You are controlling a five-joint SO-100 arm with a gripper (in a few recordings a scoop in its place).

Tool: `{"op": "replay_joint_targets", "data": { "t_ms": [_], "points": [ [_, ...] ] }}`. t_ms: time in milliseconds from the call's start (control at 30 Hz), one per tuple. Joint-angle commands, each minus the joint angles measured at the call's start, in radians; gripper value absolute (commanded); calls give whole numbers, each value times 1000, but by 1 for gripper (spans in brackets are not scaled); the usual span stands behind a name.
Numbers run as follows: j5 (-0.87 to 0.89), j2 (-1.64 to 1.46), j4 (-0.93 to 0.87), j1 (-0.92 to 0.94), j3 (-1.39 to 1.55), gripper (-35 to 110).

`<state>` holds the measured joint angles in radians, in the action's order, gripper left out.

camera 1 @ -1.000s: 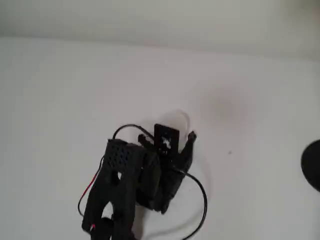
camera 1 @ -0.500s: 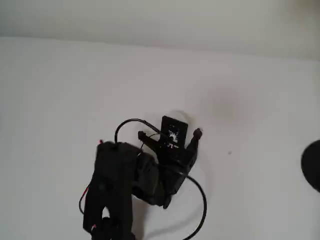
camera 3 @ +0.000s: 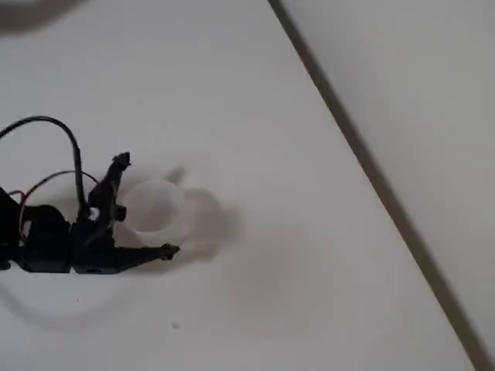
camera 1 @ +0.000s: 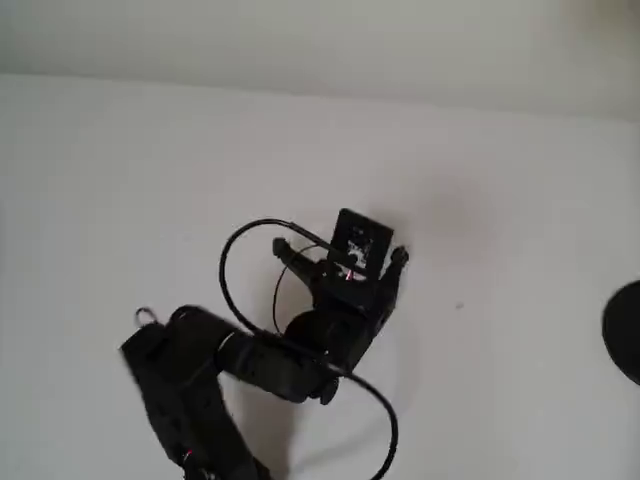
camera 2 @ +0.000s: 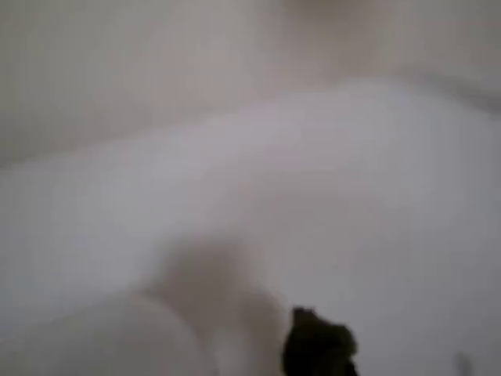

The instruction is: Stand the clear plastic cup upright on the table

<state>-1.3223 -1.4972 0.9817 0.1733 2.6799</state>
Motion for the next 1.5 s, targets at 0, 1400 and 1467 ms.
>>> {"op": "replay_joint_targets", "data": {
  "t_ms": [0, 1400, 1467],
  "points": [
    [89, -402, -342, 35, 6, 78],
    [1216, -1790, -2100, -25, 301, 0],
    [1230, -1790, -2103, -26, 331, 0]
  ]
}}
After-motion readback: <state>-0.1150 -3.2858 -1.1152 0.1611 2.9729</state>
